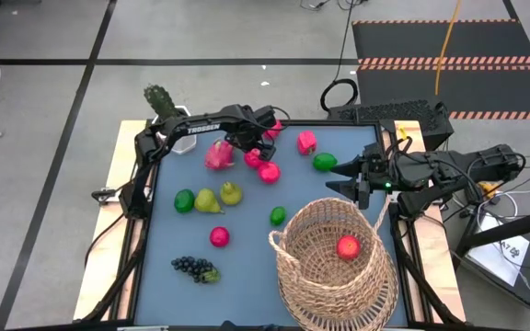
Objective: Build produce basket
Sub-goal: Put the red apple into the brown basket
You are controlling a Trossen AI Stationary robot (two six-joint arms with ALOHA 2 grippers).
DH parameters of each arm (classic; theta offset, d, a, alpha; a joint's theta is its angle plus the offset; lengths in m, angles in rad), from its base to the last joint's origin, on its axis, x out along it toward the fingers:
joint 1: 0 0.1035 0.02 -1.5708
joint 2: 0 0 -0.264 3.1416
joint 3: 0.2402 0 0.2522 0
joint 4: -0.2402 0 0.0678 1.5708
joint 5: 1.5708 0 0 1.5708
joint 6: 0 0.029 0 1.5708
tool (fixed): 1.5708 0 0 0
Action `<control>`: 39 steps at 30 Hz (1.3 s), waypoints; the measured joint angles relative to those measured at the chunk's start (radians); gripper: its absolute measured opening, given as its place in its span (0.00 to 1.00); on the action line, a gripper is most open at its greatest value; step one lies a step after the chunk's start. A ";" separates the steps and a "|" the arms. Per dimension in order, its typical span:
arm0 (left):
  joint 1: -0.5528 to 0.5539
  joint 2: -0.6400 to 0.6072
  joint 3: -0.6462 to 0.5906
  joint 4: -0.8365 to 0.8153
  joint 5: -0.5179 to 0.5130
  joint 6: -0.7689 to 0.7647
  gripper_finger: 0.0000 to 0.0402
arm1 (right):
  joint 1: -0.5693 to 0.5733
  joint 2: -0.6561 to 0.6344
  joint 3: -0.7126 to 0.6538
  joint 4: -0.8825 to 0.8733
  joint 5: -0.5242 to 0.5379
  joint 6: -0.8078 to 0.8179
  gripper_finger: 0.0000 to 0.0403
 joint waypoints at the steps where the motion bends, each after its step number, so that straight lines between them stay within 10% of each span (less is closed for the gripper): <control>1: 0.000 0.002 0.000 0.004 -0.002 0.001 0.94 | 0.000 0.000 0.000 0.001 0.000 0.000 0.80; 14: -0.001 0.005 0.000 0.010 -0.011 0.013 0.78 | 0.000 0.000 0.000 0.000 0.000 -0.002 0.80; 26: -0.002 0.005 0.000 0.006 0.016 0.004 0.97 | 0.000 0.000 0.000 0.000 0.000 -0.004 0.80; 39: 0.000 0.033 0.001 0.047 0.031 -0.003 0.91 | 0.002 0.001 0.000 0.000 -0.004 0.000 0.80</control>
